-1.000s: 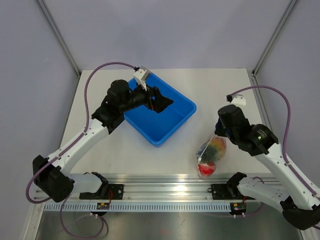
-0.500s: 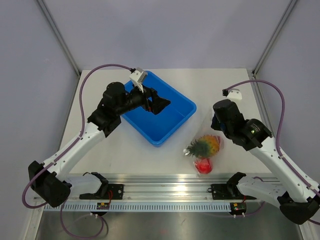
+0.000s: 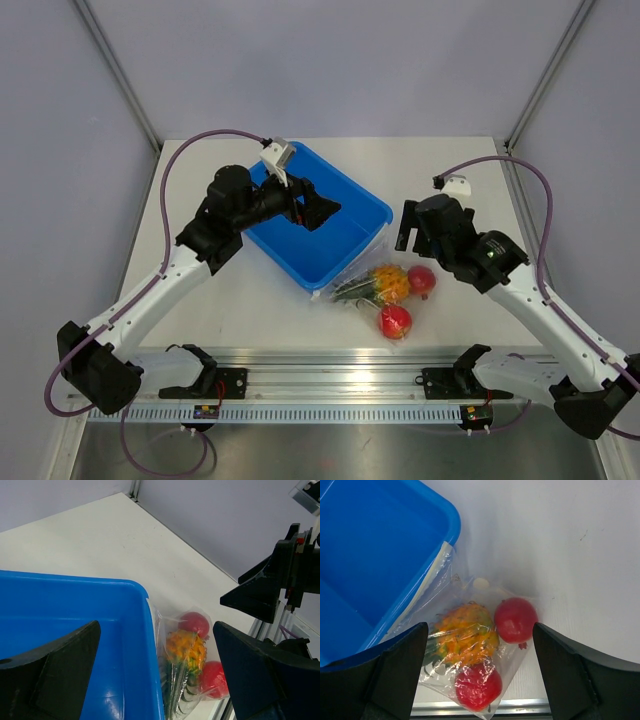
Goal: Place the food in the zip-top bag and seal the zipper
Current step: Place the zipper food storage bag at the center of the board, then reset both arms
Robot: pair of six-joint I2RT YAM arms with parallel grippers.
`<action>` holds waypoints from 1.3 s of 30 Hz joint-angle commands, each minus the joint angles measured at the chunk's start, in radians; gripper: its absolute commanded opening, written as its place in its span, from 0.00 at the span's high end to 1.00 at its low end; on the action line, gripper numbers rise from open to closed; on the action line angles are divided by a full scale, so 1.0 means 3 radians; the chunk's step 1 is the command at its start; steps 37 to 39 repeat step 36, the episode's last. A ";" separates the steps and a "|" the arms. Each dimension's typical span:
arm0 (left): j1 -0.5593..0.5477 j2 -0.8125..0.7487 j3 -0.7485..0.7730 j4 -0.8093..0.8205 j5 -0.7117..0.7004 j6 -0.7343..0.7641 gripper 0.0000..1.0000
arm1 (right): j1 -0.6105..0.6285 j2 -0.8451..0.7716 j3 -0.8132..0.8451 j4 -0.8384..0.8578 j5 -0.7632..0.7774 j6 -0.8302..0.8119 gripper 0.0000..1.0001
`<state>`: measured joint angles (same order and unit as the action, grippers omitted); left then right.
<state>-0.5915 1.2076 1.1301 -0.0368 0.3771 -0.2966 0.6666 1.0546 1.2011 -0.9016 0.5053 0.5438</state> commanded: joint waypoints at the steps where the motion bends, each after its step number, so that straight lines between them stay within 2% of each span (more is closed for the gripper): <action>1: 0.0003 -0.0073 -0.0024 0.0051 -0.0050 0.0048 0.01 | 0.0012 0.0059 -0.0030 0.0229 -0.0165 -0.0064 0.07; 7: 0.0003 -0.0093 -0.0055 0.0036 -0.0045 0.0022 0.01 | 0.0012 0.0115 -0.0051 0.0229 -0.0161 -0.0064 0.02; 12: 0.0003 -0.0139 -0.0116 0.0021 -0.0076 0.0002 0.01 | 0.0012 -0.0104 -0.0184 0.0306 0.0120 0.0150 0.01; 22: 0.0003 -0.0313 -0.0198 -0.0143 -0.0234 0.0058 0.01 | 0.0012 -0.0166 -0.0209 -0.0313 0.0724 0.0795 0.00; 39: 0.0003 -0.0349 -0.0224 -0.0256 -0.0331 0.0073 0.01 | 0.0012 -0.0508 -0.0547 -0.0262 0.0918 0.0964 0.00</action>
